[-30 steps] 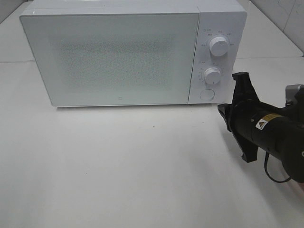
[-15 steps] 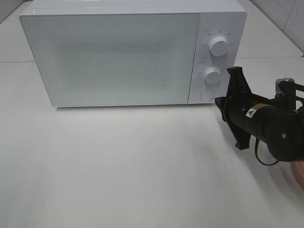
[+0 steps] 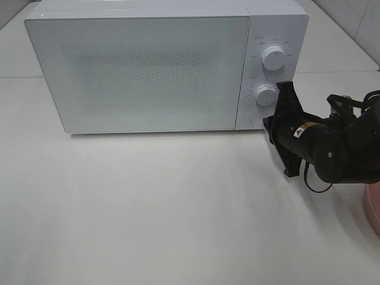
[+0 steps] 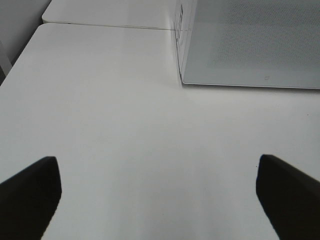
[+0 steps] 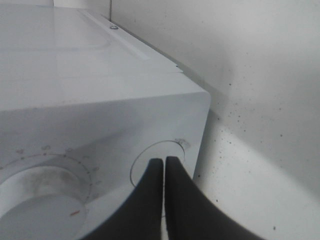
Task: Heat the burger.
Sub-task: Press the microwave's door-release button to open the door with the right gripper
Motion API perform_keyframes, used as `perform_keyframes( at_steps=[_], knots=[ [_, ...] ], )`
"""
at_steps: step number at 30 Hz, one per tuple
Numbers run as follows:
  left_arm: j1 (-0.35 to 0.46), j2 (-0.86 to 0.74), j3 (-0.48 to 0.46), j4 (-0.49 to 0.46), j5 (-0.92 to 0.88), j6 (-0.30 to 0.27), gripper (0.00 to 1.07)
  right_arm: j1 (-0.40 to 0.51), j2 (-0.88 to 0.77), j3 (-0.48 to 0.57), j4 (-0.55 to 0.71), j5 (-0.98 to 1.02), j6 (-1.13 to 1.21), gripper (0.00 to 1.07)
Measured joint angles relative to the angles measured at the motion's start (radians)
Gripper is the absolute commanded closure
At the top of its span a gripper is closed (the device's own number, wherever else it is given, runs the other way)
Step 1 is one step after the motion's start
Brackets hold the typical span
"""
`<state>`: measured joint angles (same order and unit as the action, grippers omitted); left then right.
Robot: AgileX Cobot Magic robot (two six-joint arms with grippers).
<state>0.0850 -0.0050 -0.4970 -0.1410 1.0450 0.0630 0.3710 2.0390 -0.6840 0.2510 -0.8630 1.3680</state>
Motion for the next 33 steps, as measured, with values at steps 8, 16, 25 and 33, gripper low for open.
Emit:
perform_keyframes(
  at_steps=[8, 16, 25, 33],
  knots=[
    [0.0, 0.0, 0.0, 0.0, 0.0, 0.0, 0.08, -0.003, 0.062, -0.066, -0.005, 0.011, 0.02, 1.07],
    [0.0, 0.0, 0.0, 0.0, 0.0, 0.0, 0.08, -0.003, 0.081, -0.086, 0.003, 0.013, 0.021, 1.07],
    [0.0, 0.0, 0.0, 0.0, 0.0, 0.0, 0.08, -0.003, 0.074, -0.086, -0.001, 0.005, 0.027, 1.07],
    [0.0, 0.0, 0.0, 0.0, 0.0, 0.0, 0.08, 0.0, 0.044, -0.083, 0.002, 0.014, 0.019, 1.07]
  ],
)
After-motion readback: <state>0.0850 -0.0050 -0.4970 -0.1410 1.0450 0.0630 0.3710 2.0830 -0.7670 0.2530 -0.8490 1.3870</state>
